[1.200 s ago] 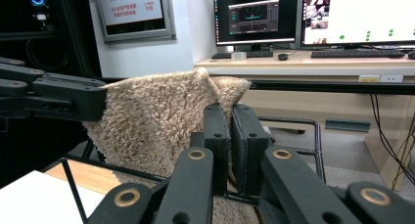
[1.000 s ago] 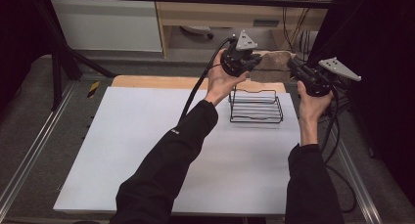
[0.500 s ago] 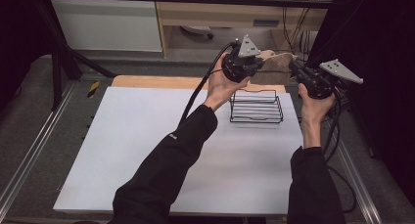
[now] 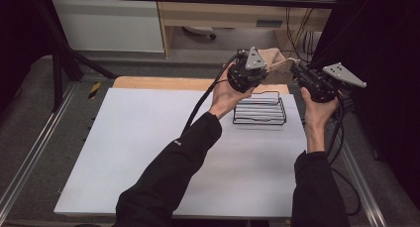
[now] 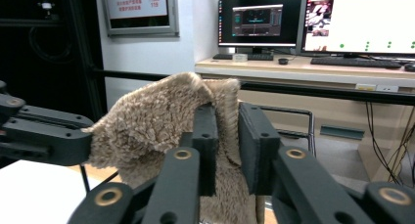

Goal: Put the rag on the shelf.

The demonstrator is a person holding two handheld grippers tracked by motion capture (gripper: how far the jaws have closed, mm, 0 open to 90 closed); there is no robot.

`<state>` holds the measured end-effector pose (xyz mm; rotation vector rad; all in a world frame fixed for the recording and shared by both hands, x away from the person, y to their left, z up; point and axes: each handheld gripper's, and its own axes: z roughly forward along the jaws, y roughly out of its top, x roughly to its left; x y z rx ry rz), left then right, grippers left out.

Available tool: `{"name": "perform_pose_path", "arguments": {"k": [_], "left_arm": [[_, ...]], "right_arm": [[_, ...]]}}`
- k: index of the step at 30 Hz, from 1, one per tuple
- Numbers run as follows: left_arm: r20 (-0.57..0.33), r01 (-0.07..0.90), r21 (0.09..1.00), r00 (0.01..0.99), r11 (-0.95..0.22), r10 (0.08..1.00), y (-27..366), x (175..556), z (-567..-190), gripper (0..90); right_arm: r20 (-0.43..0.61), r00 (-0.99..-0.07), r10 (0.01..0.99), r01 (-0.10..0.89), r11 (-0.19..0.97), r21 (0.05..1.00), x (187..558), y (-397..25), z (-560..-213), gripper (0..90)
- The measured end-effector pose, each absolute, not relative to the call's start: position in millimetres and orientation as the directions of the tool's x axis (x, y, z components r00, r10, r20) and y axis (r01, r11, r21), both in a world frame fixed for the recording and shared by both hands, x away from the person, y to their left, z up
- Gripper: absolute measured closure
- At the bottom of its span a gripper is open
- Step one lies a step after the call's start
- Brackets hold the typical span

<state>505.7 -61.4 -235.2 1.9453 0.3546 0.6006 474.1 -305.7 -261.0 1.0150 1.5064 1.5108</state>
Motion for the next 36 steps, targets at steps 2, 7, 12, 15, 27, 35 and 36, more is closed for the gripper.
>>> {"name": "perform_pose_path", "arguments": {"k": [2,7,12,15,27,35,36], "left_arm": [[0.25,-0.011,0.9,0.833,-0.436,0.494,-62,507,-236,85.7],[0.264,-0.012,0.891,0.828,-0.454,0.494,-64,506,-239,85.7],[0.27,-0.01,0.883,0.828,-0.469,0.491,-64,506,-244,85.9],[0.265,-0.004,0.884,0.828,-0.468,0.493,-63,506,-246,85.9],[0.297,-0.005,0.858,0.821,-0.514,0.488,-68,507,-254,85.7],[0.282,0.0,0.867,0.825,-0.499,0.49,-66,508,-255,85.6],[0.282,0.0,0.867,0.825,-0.499,0.49,-66,508,-255,85.7]], "right_arm": [[0.023,-0.404,0.914,0.025,-0.014,1.0,472,-308,-259,71.9],[0.029,-0.416,0.909,0.01,-0.027,1.0,465,-309,-248,61.3],[0.031,-0.439,0.898,0.011,-0.029,1.0,460,-305,-235,58.6],[0.019,-0.433,0.901,0.104,0.029,0.994,466,-299,-237,63.8],[0.054,-0.427,0.903,0.246,0.058,0.968,479,-299,-268,90.0],[0.023,-0.464,0.886,0.148,0.052,0.988,472,-287,-249,70.8],[0.012,-0.473,0.881,0.136,0.059,0.989,472,-283,-244,69.0]]}}
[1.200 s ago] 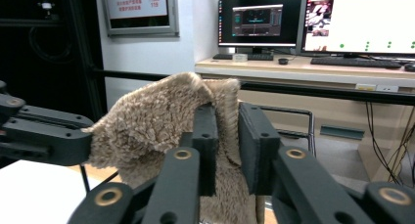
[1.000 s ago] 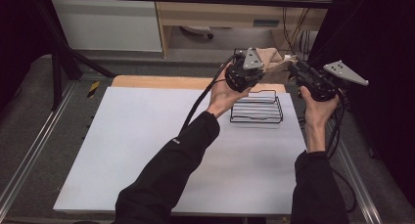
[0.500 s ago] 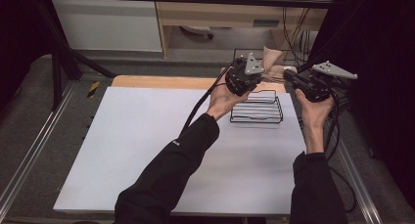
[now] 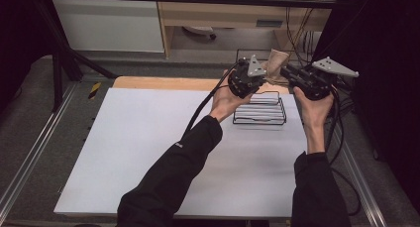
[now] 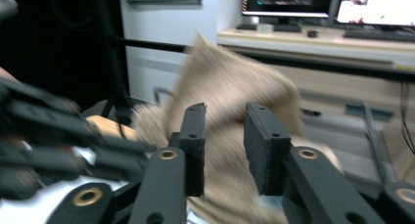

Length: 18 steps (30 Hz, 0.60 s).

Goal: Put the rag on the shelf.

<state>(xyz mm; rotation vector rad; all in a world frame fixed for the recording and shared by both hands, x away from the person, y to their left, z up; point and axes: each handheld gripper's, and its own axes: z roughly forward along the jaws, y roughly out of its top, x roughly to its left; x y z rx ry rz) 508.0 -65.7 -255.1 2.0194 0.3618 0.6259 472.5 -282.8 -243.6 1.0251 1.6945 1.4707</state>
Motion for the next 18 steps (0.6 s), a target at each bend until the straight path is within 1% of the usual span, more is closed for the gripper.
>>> {"name": "perform_pose_path", "arguments": {"k": [2,6,7,9,10,11,12,18], "left_arm": [[0.281,0.001,0.867,0.825,-0.498,0.49,-65,508,-255,85.6],[0.273,0.005,0.871,0.826,-0.491,0.493,-65,508,-255,85.6],[0.272,0.006,0.871,0.826,-0.49,0.494,-65,508,-255,85.6],[0.272,0.005,0.872,0.826,-0.489,0.494,-65,507,-255,85.6],[0.269,0.006,0.874,0.827,-0.486,0.494,-64,507,-255,85.6],[0.266,0.007,0.875,0.828,-0.483,0.493,-64,507,-255,85.5],[0.264,0.008,0.876,0.829,-0.483,0.492,-63,507,-255,85.5],[0.245,0.02,0.884,0.831,-0.467,0.499,-63,507,-255,85.0]], "right_arm": [[0.006,-0.49,0.872,0.128,0.065,0.99,475,-273,-234,63.3],[-0.01,-0.5,0.866,0.142,0.093,0.985,485,-252,-223,62.5],[-0.018,-0.495,0.869,0.147,0.104,0.984,488,-247,-223,63.8],[-0.026,-0.481,0.876,0.17,0.122,0.978,495,-239,-225,70.6],[-0.027,-0.477,0.878,0.175,0.125,0.977,496,-237,-226,76.1],[-0.041,-0.462,0.886,0.175,0.136,0.975,495,-235,-227,84.8],[-0.041,-0.446,0.894,0.173,0.131,0.976,494,-236,-228,88.7],[0.036,-0.414,0.91,0.18,0.043,0.983,476,-259,-234,89.8]]}}
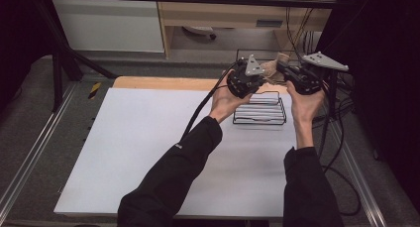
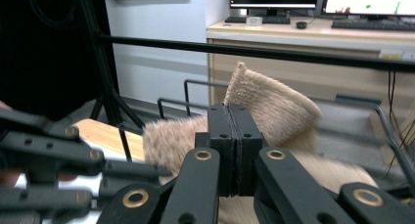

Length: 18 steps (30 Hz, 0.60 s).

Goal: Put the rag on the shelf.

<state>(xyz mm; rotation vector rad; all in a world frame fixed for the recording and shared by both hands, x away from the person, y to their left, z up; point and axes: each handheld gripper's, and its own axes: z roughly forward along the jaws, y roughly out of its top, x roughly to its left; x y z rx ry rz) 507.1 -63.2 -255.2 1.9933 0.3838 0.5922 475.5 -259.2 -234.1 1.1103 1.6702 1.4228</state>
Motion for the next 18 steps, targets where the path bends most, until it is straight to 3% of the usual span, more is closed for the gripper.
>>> {"name": "perform_pose_path", "arguments": {"k": [5,9,13,18], "left_arm": [[0.238,0.022,0.887,0.835,-0.462,0.496,-63,502,-252,82.6],[0.193,0.052,0.898,0.846,-0.438,0.498,-57,496,-246,71.3],[0.151,0.076,0.918,0.839,-0.389,0.522,-48,495,-241,68.2],[0.13,0.111,0.911,0.836,-0.397,0.533,-50,502,-246,76.5]], "right_arm": [[0.102,-0.405,0.909,0.193,-0.024,0.981,463,-277,-248,89.9],[0.136,-0.388,0.911,0.205,-0.059,0.977,459,-282,-261,89.8],[0.182,-0.371,0.911,0.217,-0.105,0.97,460,-286,-273,90.0],[0.193,-0.376,0.906,0.224,-0.113,0.968,462,-286,-279,88.6]]}}
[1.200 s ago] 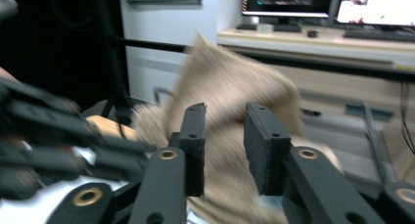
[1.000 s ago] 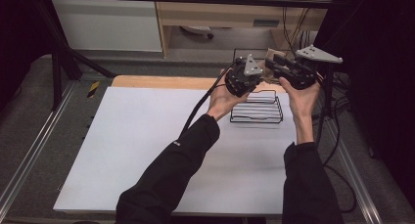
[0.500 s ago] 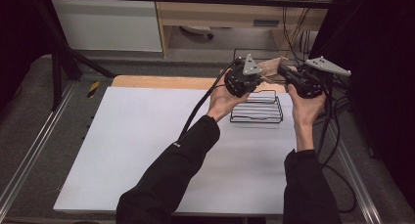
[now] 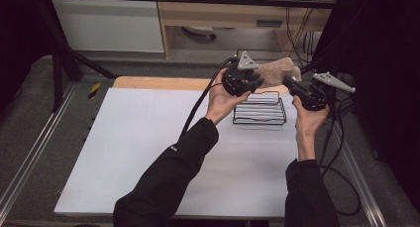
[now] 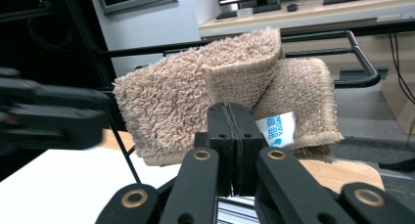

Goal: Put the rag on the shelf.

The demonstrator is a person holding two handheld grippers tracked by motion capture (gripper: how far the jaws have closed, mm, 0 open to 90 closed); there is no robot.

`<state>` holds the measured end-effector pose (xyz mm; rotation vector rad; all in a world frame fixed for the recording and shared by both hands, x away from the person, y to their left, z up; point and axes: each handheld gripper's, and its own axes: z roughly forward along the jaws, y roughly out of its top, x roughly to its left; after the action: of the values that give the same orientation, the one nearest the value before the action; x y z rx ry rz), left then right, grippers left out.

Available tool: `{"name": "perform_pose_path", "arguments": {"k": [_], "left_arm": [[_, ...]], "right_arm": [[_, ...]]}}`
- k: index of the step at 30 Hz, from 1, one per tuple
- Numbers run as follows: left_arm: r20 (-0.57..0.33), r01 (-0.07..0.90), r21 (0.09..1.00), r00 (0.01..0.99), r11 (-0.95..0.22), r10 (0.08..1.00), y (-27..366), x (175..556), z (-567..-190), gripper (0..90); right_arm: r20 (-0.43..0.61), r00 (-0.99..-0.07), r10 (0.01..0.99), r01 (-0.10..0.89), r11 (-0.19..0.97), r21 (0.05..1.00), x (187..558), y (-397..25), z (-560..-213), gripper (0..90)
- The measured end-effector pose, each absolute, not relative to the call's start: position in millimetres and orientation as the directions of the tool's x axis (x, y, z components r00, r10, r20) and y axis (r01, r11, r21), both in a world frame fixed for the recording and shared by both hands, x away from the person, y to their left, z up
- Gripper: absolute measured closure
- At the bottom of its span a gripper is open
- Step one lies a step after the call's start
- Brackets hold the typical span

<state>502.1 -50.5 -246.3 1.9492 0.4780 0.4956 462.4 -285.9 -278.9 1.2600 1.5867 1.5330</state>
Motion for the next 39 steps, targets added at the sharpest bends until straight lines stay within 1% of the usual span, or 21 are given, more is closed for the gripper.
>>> {"name": "perform_pose_path", "arguments": {"k": [2,4,6,9,12,14,16,17,19,22,27,31,34,39], "left_arm": [[0.12,0.124,0.909,0.836,-0.398,0.535,-53,506,-250,82.4],[0.111,0.138,0.906,0.835,-0.4,0.538,-56,509,-254,85.1],[0.112,0.139,0.906,0.831,-0.399,0.545,-58,511,-256,87.3],[0.111,0.141,0.908,0.827,-0.394,0.551,-58,513,-257,89.1],[0.113,0.141,0.908,0.824,-0.395,0.555,-58,514,-257,89.6],[0.114,0.141,0.907,0.825,-0.396,0.553,-58,514,-258,89.6],[0.12,0.138,0.906,0.824,-0.401,0.553,-59,514,-258,89.7],[0.122,0.136,0.905,0.824,-0.403,0.553,-59,514,-258,89.7],[0.127,0.132,0.904,0.825,-0.406,0.551,-58,513,-257,89.7],[0.129,0.131,0.904,0.825,-0.407,0.551,-58,512,-257,89.7],[0.131,0.131,0.904,0.822,-0.407,0.555,-58,512,-257,89.7],[0.125,0.129,0.907,0.826,-0.4,0.549,-54,508,-253,89.0],[0.118,0.134,0.908,0.828,-0.397,0.549,-47,502,-249,83.6],[0.094,0.155,0.909,0.827,-0.386,0.554,-27,489,-247,72.1]], "right_arm": [[0.171,-0.383,0.908,0.201,-0.099,0.975,461,-287,-278,82.4],[0.164,-0.396,0.904,0.185,-0.097,0.978,459,-290,-277,75.4],[0.136,-0.402,0.905,0.147,-0.083,0.986,455,-293,-273,69.6],[0.107,-0.398,0.911,0.091,-0.077,0.993,450,-297,-261,67.5],[0.071,-0.389,0.919,0.062,-0.051,0.997,453,-298,-245,70.4],[0.051,-0.393,0.918,0.053,-0.033,0.998,456,-296,-239,77.5],[0.028,-0.405,0.914,0.085,0.007,0.996,462,-293,-235,86.9],[0.019,-0.41,0.912,0.121,0.034,0.992,466,-291,-235,89.4],[0.003,-0.393,0.92,0.155,0.063,0.986,470,-291,-239,90.0],[0.006,-0.351,0.936,0.185,0.063,0.981,473,-298,-251,90.0],[0.025,-0.345,0.938,0.204,0.048,0.978,475,-307,-261,89.9],[0.027,-0.367,0.93,0.18,0.043,0.983,470,-309,-255,84.5],[0.049,-0.409,0.911,0.164,0.02,0.986,460,-312,-252,77.7],[0.079,-0.462,0.884,0.172,0.002,0.985,447,-311,-257,63.4]]}}
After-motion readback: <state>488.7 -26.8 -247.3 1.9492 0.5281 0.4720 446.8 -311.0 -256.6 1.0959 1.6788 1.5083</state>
